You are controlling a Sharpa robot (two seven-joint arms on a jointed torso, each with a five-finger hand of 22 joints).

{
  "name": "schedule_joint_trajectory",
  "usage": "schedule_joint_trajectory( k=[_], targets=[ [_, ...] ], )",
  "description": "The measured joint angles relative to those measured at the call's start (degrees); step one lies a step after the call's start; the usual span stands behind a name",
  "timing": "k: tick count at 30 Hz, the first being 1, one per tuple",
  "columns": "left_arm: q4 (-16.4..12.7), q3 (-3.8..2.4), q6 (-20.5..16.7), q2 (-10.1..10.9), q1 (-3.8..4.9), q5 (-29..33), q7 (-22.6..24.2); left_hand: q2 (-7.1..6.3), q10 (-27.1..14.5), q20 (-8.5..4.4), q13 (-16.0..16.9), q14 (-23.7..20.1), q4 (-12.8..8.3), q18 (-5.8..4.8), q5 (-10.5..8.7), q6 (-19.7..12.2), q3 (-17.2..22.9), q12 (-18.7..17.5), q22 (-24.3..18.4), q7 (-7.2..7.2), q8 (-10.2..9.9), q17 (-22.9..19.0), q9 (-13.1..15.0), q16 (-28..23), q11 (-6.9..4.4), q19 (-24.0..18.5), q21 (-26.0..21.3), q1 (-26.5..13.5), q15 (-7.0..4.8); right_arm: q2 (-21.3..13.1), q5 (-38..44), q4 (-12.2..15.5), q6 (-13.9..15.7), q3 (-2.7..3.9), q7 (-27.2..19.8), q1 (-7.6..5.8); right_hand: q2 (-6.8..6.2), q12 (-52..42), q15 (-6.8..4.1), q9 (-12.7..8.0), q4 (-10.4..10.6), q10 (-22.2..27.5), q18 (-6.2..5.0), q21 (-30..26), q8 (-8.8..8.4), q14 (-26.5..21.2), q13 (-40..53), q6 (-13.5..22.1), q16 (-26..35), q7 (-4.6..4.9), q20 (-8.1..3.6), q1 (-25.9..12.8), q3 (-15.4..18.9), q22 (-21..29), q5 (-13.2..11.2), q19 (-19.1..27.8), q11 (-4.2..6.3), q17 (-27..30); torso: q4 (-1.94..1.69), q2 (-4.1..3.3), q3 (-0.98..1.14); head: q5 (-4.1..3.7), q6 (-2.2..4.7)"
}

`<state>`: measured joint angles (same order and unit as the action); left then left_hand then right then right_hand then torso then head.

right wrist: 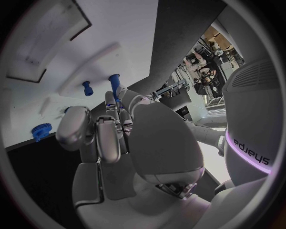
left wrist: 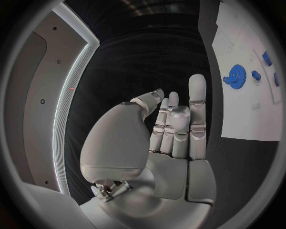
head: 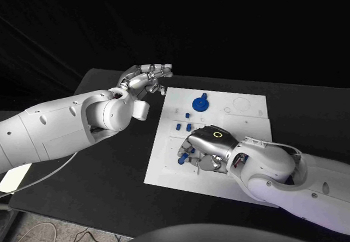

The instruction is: Assemble the parts on the task board

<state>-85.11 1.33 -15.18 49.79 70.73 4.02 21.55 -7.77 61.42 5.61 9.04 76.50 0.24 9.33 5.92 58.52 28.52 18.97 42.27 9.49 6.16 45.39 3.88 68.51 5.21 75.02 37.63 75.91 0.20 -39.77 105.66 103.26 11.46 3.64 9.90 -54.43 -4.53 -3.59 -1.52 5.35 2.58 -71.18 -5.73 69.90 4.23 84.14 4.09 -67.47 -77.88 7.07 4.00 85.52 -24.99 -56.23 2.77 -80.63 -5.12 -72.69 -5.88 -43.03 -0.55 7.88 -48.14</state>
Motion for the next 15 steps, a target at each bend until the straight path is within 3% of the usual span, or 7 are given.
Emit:
schedule_joint_trajectory(
  k=[15],
  targets=[
    [-0.05, 0.0, 0.01, 0.05, 0.0, 0.0, -0.05, 0.0, 0.0, 0.0, -0.01, 0.0, 0.0, 0.0, 0.0, 0.0, 0.0, 0.0, 0.0, 0.0, 0.0, 0.01, 0.0, 0.0, 0.0, 0.0, 0.0, 0.0, 0.0, 0.75, 0.77, -0.19, -1.87, 0.12, 0.86, -0.12, 0.04, 0.01, 0.0, 0.07, 0.0, 0.0, 0.0, 0.0, -0.05, 0.0, 0.0, 0.03, 0.0, 0.03, 0.0, -0.04, 0.01, 0.01, 0.13, 0.0, 0.0, 0.01, 0.0, 0.0, -0.03, -0.05, -0.05]
  ],
)
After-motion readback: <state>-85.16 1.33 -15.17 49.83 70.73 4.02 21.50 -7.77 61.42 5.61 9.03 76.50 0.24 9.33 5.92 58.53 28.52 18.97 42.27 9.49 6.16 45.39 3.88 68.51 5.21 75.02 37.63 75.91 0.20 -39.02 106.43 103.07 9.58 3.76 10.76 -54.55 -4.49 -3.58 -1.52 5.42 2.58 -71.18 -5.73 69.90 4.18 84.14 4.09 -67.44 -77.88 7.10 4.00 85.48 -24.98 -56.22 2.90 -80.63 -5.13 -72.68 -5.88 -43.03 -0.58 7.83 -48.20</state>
